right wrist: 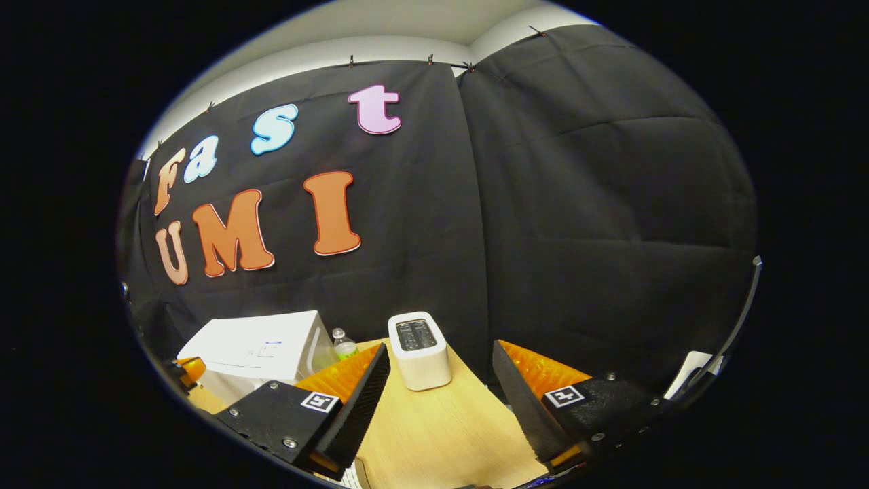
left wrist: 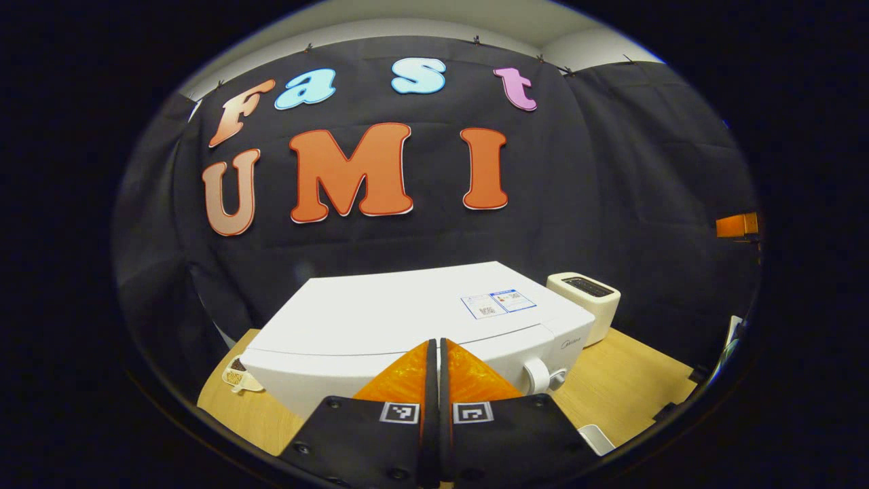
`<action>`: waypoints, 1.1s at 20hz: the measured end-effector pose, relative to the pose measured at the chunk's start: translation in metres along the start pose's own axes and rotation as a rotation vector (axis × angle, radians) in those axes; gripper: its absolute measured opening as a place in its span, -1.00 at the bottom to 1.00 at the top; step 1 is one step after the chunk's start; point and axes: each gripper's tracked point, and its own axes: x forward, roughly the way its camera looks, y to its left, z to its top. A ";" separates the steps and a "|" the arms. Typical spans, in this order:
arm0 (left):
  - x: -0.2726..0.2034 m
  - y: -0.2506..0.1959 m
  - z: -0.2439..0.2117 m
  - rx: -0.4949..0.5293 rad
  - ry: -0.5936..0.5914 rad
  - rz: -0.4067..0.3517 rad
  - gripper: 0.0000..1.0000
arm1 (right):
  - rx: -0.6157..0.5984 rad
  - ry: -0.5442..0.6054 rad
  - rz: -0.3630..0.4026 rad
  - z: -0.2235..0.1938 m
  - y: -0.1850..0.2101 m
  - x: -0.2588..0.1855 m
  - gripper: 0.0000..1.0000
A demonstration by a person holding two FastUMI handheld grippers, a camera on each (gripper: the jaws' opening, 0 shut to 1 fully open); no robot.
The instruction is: Open the microwave oven with the left hand, put the food in, and close the microwave oven.
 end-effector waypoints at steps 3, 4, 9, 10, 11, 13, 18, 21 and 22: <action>-0.032 0.028 0.046 -0.040 -0.015 0.050 -0.92 | -0.008 -0.001 0.024 0.007 0.008 -0.005 0.89; -0.045 0.038 0.060 -0.056 -0.030 0.061 -0.91 | -0.016 0.001 0.031 0.010 0.010 -0.007 0.89; -0.107 0.088 0.110 -0.162 -0.071 0.138 -0.26 | -0.043 -0.021 0.072 0.029 0.021 -0.017 0.89; -0.120 0.101 0.115 -0.159 -0.070 0.177 -0.29 | -0.047 -0.025 0.079 0.032 0.023 -0.019 0.89; -0.129 0.106 0.119 -0.158 -0.072 0.184 -0.33 | -0.051 -0.027 0.085 0.035 0.026 -0.020 0.89; -0.146 0.109 0.128 -0.157 -0.070 0.161 0.56 | -0.058 -0.039 0.101 0.041 0.032 -0.024 0.89; -0.175 0.137 0.143 -0.191 -0.101 0.215 1.00 | -0.081 -0.059 0.125 0.050 0.040 -0.034 0.89; -0.185 0.149 0.147 -0.176 -0.111 0.252 0.97 | -0.073 -0.068 0.129 0.052 0.040 -0.040 0.89; -0.187 0.152 0.148 -0.171 -0.115 0.261 0.99 | -0.073 -0.072 0.128 0.053 0.040 -0.042 0.89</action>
